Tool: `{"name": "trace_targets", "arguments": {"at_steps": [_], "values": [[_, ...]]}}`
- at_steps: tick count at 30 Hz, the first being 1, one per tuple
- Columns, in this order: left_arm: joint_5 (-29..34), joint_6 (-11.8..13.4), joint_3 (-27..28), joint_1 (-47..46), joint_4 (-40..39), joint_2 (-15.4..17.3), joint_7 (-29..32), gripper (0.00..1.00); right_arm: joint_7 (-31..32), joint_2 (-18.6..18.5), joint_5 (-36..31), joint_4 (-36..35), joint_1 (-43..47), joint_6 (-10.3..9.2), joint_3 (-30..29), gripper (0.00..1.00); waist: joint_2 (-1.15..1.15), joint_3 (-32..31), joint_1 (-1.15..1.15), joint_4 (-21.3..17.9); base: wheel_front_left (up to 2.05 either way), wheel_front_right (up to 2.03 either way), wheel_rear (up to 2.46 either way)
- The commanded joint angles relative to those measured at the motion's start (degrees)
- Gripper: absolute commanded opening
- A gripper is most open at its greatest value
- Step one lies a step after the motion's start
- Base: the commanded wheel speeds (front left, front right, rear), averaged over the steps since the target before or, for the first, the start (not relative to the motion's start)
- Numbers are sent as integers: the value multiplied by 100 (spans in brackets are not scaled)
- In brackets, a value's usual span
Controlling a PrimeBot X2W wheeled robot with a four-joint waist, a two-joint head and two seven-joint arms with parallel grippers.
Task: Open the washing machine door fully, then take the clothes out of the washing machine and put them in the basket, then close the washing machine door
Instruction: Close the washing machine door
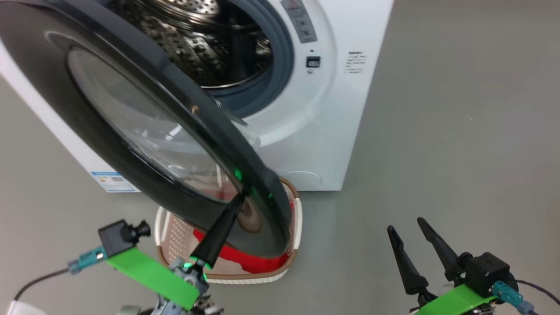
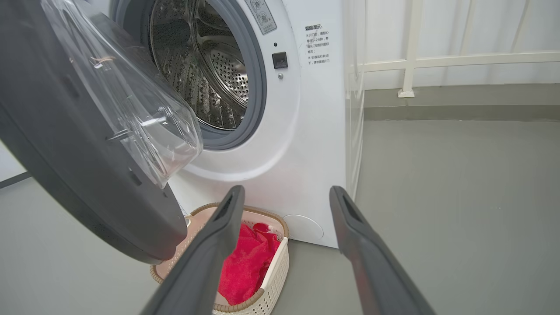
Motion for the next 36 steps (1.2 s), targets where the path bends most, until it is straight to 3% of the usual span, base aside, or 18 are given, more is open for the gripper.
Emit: {"name": "trace_targets", "arguments": {"at_steps": [1,24,36], "values": [[67,-35,84,-358,-68,67,-109,0,-37,-32,15,-150,-219,1,127,100,0,195,0,-231,0,0,0],[187,-35,-877,-2882,1706,686,-2141,0,-37,144,154,-141,-741,1,82,100,0,918,0,-1360,0,0,0],[42,-35,-1174,-3395,2141,848,-2503,0,-37,186,164,-116,-754,1,45,100,0,927,0,-1462,0,0,0]]}}
